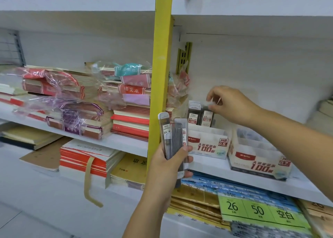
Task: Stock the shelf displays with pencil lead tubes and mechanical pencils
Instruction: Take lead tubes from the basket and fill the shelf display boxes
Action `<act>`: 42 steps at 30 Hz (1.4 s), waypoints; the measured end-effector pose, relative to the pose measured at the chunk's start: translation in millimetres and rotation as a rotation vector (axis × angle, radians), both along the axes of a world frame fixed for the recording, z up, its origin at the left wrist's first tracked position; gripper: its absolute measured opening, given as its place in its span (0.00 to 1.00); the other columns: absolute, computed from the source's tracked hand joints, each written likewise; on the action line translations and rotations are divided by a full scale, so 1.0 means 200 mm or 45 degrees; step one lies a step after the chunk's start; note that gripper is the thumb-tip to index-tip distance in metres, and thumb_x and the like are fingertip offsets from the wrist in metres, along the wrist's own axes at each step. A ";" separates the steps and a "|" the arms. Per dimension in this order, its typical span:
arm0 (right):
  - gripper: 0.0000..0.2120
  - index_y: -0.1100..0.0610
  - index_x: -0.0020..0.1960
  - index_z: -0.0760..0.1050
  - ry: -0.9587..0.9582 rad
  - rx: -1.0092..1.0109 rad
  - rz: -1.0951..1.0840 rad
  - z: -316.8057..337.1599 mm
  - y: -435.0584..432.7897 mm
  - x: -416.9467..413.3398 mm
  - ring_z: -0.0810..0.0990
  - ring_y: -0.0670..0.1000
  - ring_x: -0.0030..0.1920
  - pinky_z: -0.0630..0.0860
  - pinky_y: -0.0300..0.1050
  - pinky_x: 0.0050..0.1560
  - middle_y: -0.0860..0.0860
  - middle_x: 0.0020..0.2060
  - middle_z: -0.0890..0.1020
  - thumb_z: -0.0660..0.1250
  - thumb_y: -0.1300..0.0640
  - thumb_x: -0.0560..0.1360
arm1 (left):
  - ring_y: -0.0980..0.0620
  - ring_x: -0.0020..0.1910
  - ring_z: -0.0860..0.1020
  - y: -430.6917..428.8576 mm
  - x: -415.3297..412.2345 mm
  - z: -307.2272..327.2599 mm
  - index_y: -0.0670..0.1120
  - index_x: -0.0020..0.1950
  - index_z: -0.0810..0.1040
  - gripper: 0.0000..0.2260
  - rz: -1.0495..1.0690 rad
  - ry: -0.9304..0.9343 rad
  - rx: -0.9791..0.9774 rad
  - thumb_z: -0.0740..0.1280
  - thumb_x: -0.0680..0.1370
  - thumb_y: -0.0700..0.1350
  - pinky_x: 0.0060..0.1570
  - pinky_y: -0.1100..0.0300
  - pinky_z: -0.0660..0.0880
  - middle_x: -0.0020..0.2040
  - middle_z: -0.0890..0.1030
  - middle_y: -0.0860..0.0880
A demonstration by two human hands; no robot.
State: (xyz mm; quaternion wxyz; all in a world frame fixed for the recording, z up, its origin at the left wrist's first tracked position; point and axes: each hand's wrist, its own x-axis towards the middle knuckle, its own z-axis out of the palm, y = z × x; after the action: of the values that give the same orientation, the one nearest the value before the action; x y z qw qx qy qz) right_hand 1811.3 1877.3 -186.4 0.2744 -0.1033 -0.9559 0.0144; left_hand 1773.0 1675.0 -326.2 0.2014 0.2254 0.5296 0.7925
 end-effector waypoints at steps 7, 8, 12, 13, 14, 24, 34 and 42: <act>0.12 0.49 0.61 0.77 0.182 0.024 -0.046 -0.07 -0.11 0.09 0.73 0.44 0.51 0.68 0.36 0.49 0.43 0.48 0.74 0.63 0.52 0.79 | 0.56 0.34 0.84 -0.04 -0.01 0.02 0.51 0.59 0.82 0.12 -0.103 -0.034 -0.021 0.72 0.76 0.52 0.27 0.68 0.75 0.45 0.88 0.50; 0.12 0.45 0.60 0.77 0.207 -0.162 0.032 -0.08 -0.16 0.13 0.76 0.40 0.47 0.70 0.32 0.45 0.40 0.47 0.77 0.62 0.50 0.78 | 0.56 0.33 0.83 -0.05 0.00 0.03 0.51 0.59 0.82 0.13 -0.125 -0.027 -0.021 0.72 0.77 0.52 0.27 0.67 0.74 0.45 0.88 0.50; 0.14 0.37 0.62 0.71 0.043 -0.758 0.326 -0.17 -0.36 0.24 0.80 0.38 0.36 0.73 0.30 0.36 0.38 0.41 0.82 0.64 0.47 0.77 | 0.54 0.43 0.86 -0.06 0.02 0.05 0.51 0.61 0.80 0.13 -0.205 0.037 -0.024 0.72 0.77 0.51 0.33 0.64 0.78 0.50 0.87 0.50; 0.15 0.39 0.63 0.72 0.039 -0.846 0.363 -0.19 -0.38 0.25 0.79 0.39 0.34 0.72 0.31 0.35 0.40 0.38 0.82 0.66 0.50 0.78 | 0.52 0.46 0.86 -0.06 0.03 0.05 0.51 0.61 0.79 0.14 -0.228 0.045 -0.017 0.72 0.77 0.51 0.34 0.63 0.79 0.50 0.87 0.50; 0.15 0.41 0.63 0.73 0.061 -0.923 0.387 -0.20 -0.39 0.26 0.79 0.41 0.33 0.72 0.32 0.34 0.43 0.35 0.82 0.67 0.53 0.78 | 0.51 0.47 0.86 -0.06 0.04 0.05 0.50 0.62 0.79 0.16 -0.253 0.046 -0.004 0.72 0.76 0.51 0.35 0.63 0.80 0.51 0.87 0.49; 0.17 0.48 0.57 0.72 0.363 -1.303 0.413 -0.29 -0.39 0.46 0.84 0.54 0.34 0.80 0.41 0.35 0.53 0.42 0.85 0.63 0.69 0.77 | 0.49 0.48 0.87 -0.15 0.06 0.03 0.48 0.62 0.78 0.18 -0.289 -0.056 0.050 0.73 0.73 0.50 0.32 0.62 0.80 0.51 0.87 0.48; 0.09 0.42 0.41 0.77 -0.028 -0.824 0.220 -0.28 -0.48 0.51 0.82 0.46 0.40 0.82 0.48 0.44 0.46 0.42 0.83 0.75 0.54 0.71 | 0.56 0.27 0.74 -0.18 0.09 0.08 0.50 0.52 0.79 0.05 -0.024 0.293 -0.229 0.70 0.79 0.50 0.23 0.65 0.68 0.32 0.80 0.50; 0.28 0.32 0.58 0.68 0.230 -0.825 0.253 -0.03 -0.32 0.47 0.84 0.44 0.41 0.82 0.42 0.35 0.46 0.50 0.80 0.69 0.64 0.74 | 0.55 0.37 0.84 -0.15 0.04 0.24 0.50 0.55 0.79 0.06 -0.036 0.222 -0.061 0.70 0.80 0.49 0.38 0.59 0.82 0.42 0.87 0.51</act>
State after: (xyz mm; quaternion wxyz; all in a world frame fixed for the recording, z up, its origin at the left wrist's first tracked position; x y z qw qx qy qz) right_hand 1905.8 1814.3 -193.0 0.3082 -0.0900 -0.8790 0.3526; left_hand 1781.4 1645.1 -278.6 0.1711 0.2961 0.5607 0.7541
